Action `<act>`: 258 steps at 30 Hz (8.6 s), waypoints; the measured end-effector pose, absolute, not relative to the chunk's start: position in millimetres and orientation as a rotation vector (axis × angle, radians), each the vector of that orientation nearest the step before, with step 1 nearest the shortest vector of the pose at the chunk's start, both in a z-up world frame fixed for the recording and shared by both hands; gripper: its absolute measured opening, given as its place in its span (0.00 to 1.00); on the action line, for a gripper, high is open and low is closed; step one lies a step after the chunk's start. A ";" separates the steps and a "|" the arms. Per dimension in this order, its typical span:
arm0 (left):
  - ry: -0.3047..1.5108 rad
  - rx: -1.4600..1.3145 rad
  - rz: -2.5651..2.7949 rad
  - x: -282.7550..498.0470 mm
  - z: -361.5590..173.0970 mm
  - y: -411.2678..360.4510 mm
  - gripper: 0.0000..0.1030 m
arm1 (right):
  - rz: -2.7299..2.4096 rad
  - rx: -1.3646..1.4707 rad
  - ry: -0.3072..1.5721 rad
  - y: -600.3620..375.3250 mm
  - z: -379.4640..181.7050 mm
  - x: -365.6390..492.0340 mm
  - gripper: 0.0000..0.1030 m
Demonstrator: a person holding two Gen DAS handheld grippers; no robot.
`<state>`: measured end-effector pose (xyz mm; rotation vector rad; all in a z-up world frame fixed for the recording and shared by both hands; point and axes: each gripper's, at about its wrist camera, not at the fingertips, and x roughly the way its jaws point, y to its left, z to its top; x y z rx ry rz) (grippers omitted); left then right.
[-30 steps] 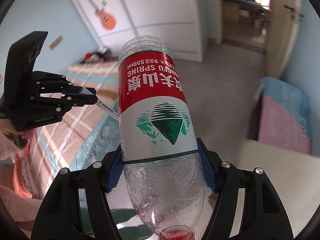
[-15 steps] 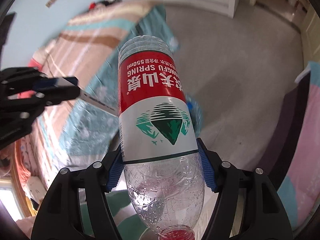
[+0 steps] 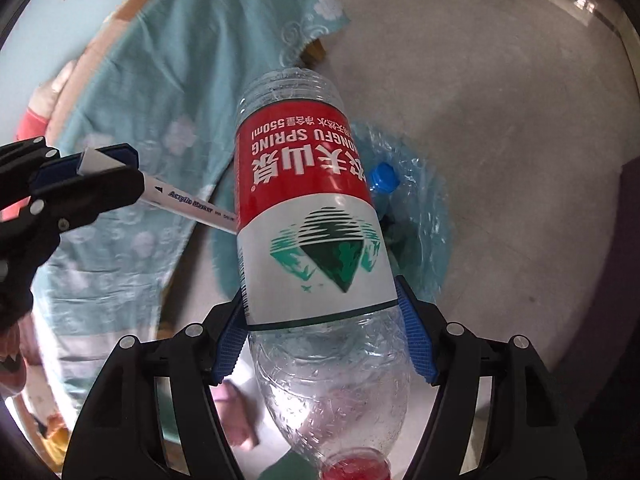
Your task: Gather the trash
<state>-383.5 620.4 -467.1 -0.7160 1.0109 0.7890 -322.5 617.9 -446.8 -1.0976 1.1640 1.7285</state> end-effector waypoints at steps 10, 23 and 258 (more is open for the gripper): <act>0.936 -0.526 0.855 -403.0 -562.0 602.5 0.74 | 1.924 -1.073 0.804 596.1 -479.9 -324.1 0.86; 0.944 -0.491 0.879 -480.4 -595.5 534.7 0.85 | 2.265 -1.074 0.768 504.8 -439.6 -376.0 0.86; 0.680 0.247 -0.304 -17.8 16.3 -21.1 0.94 | 0.061 0.277 0.858 -190.7 64.7 -88.9 0.86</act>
